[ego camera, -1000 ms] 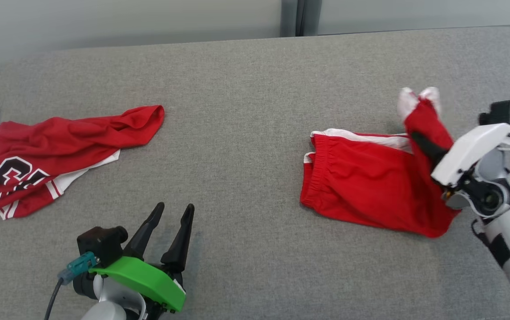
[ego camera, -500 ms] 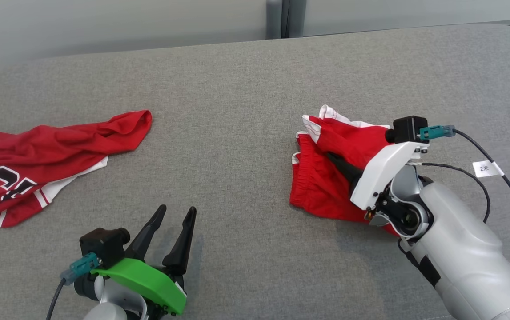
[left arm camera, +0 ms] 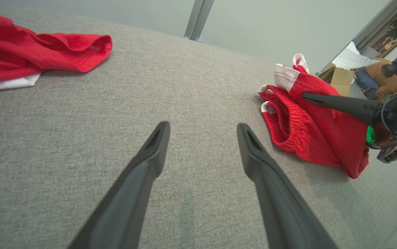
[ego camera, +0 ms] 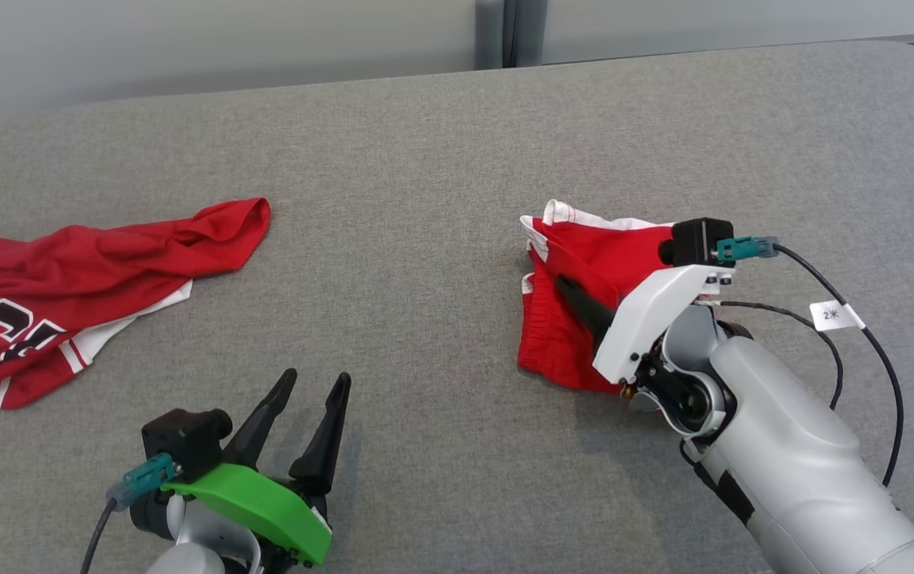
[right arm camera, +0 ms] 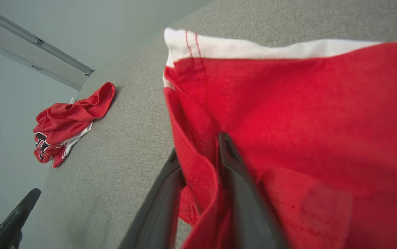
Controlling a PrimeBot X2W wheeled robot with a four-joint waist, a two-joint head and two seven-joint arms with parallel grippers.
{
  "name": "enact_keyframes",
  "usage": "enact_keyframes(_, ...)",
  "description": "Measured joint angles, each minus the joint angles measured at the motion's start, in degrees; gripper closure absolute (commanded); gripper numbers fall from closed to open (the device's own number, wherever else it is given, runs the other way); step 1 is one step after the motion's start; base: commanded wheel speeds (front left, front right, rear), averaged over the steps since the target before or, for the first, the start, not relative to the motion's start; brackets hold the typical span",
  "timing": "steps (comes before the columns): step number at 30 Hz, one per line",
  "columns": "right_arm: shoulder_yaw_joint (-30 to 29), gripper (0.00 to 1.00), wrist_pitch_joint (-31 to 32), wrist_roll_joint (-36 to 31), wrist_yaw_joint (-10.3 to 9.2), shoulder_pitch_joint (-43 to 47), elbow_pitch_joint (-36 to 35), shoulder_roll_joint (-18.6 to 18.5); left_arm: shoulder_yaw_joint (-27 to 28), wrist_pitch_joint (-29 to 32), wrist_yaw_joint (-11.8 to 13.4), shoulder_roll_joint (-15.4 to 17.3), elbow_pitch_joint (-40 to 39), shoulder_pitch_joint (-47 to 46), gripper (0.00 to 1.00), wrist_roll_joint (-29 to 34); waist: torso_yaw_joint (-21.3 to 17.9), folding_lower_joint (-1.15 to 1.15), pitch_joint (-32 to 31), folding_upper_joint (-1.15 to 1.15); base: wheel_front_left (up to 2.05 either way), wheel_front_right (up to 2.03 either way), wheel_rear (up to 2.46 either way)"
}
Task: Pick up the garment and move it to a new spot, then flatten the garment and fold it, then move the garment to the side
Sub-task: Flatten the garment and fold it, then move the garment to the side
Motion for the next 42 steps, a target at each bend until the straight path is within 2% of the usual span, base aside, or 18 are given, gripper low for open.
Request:
enact_keyframes(1,-0.08,0.00,-0.68,-0.27,-0.08,-0.04,0.00,-0.02,-0.01,0.00,-0.01,0.00,0.00,0.00,0.00,0.00,-0.02,0.00,-0.04,0.00,0.00,0.00,0.00)
enact_keyframes(6,-0.32,0.00,-2.72,-0.43,-0.42,-0.07,-0.69,0.40,0.00,0.00,0.00,0.00,0.00,0.00,0.00,0.00,-0.16,0.00,-0.32,0.00,0.00,0.00,0.00)
enact_keyframes(13,-0.87,0.00,-5.04,2.50,2.16,0.40,-6.48,1.09,0.35,-0.01,0.18,0.24,0.00,0.08,0.00,0.00,-0.66,0.00,-0.92,0.00,0.00,0.00,0.00)
enact_keyframes(17,-3.55,0.00,-6.99,3.88,2.52,2.15,-9.87,0.86,1.07,-0.08,0.46,0.27,-0.31,0.68,0.00,-0.01,-1.00,0.00,-1.12,0.00,0.00,0.00,0.00)
enact_keyframes(20,-5.50,0.00,-7.71,3.66,1.90,4.09,-10.35,-2.29,1.22,-0.09,0.49,0.35,-0.34,0.90,0.00,-0.01,-1.29,0.00,-1.18,0.00,0.00,0.00,0.00)
enact_keyframes(24,-8.56,0.00,-8.01,3.71,-0.15,7.99,-8.50,-7.61,1.58,-0.16,0.78,0.35,-0.98,1.52,0.00,-0.27,-1.79,0.00,-1.06,0.00,0.00,0.00,0.00)
enact_keyframes(26,-9.87,0.00,-8.62,3.64,-1.02,9.31,-7.21,-9.23,1.46,-0.18,0.92,0.33,-1.09,1.74,0.00,-0.27,-1.99,0.00,-0.87,0.00,0.00,0.00,0.00)
enact_keyframes(30,-11.54,0.00,-9.00,3.88,-1.58,11.16,-4.35,-11.34,0.80,-0.15,0.92,0.07,-1.20,1.74,0.00,-0.27,-2.00,0.00,-0.83,0.00,0.00,0.00,0.00)
enact_keyframes(32,-11.61,0.00,-8.99,4.83,-1.43,11.62,-3.80,-11.02,0.44,-0.13,0.92,0.05,-1.27,1.74,0.00,-0.27,-1.96,0.00,-0.72,0.00,0.00,0.00,0.00)
enact_keyframes(39,-12.23,0.00,-8.29,8.75,2.08,11.73,-3.02,-9.28,-0.42,0.45,0.91,0.09,-1.23,1.71,0.00,-0.16,-1.10,0.00,-0.55,0.00,0.00,0.00,0.00)
enact_keyframes(42,-11.88,0.00,-7.47,8.73,2.29,11.65,-1.49,-9.33,-0.43,0.48,0.91,0.09,-1.21,1.71,0.00,-0.16,-0.53,0.00,-0.53,0.00,0.00,0.00,0.00)
